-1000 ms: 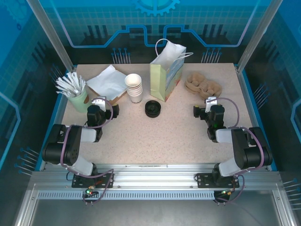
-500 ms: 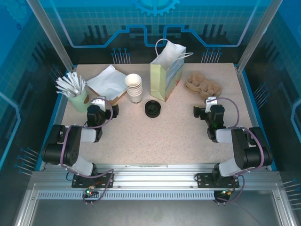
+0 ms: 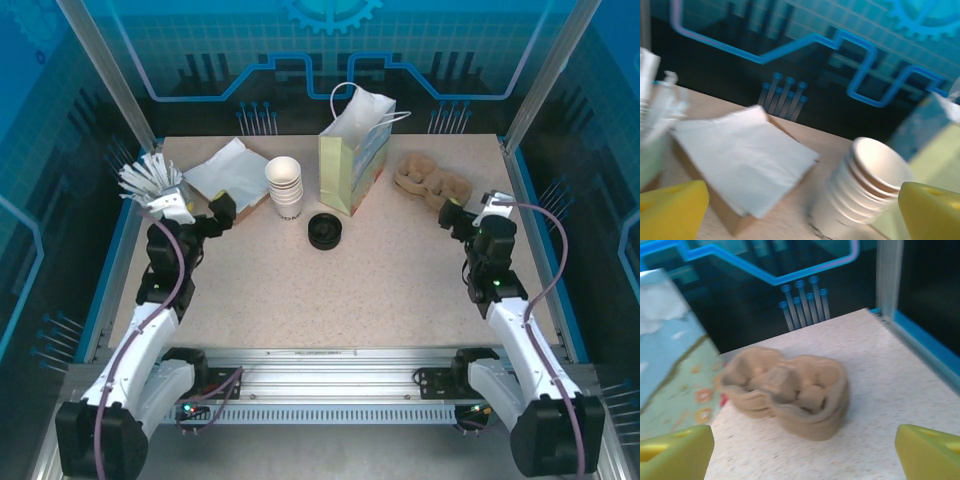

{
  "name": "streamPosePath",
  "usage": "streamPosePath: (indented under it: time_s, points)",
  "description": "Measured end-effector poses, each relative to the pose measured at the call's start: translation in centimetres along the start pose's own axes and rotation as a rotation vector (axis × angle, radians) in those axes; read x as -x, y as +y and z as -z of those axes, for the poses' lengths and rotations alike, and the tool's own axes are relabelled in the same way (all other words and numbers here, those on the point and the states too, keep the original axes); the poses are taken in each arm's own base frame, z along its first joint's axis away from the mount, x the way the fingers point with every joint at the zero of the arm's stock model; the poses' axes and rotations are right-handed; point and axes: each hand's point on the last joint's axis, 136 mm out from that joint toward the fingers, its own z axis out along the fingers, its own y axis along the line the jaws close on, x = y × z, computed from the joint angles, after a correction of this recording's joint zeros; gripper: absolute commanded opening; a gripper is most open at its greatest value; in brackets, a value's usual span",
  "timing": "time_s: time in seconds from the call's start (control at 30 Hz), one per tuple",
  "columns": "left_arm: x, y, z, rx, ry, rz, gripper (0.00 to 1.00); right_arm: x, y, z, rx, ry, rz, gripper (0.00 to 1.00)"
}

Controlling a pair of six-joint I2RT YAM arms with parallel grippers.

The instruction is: Pack the takeout coffee

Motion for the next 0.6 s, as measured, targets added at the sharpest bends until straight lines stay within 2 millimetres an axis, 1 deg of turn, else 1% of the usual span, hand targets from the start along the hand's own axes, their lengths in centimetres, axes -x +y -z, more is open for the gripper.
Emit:
streamPosePath:
  time_s: [0.03,0.07,0.1,0.13,0.2,0.27,0.37,0.47,0.53,0.6]
  points:
    - [-0.4,-1.3,-0.1,-0.039,0.041,0.007,0.99,-0.3,1.7,0.2,0.052,0.028,0.014,0.92]
    - [-1.0,-2.6,-0.3,-0.072,0.096,0.013,0.99,-0.9,3.9,0.4,0.118,0.072,0.038,0.92]
    - [-1.5,-3.6,-0.6,-0.094,0.14,0.011,0.99,-1.5,5.8,0.6,0.169,0.108,0.06,0.91]
    - [-1.9,-4.6,-0.9,-0.11,0.188,0.007,0.98,-2.1,8.3,0.9,0.238,0.154,0.095,0.91]
    - [-2.4,-6.2,-2.0,-0.131,0.273,-0.003,0.96,-2.9,12.6,1.7,0.352,0.221,0.159,0.9]
    - [-2.7,-6.9,-3.3,-0.126,0.343,-0.016,0.92,-3.6,16.8,2.8,0.457,0.275,0.228,0.9]
    - [-3.1,-7.1,-5.4,-0.099,0.423,-0.045,0.84,-4.1,21.9,4.2,0.573,0.318,0.321,0.9]
    - [-4.0,-6.7,-7.3,-0.056,0.489,-0.082,0.75,-4.9,25.4,4.7,0.646,0.358,0.388,0.88]
    - [-4.5,-6.2,-8.5,-0.027,0.527,-0.107,0.67,-5.7,27.0,4.4,0.671,0.39,0.416,0.87]
    - [-5.0,-5.9,-9.7,-0.005,0.564,-0.131,0.61,-6.4,28.1,3.8,0.683,0.422,0.432,0.87]
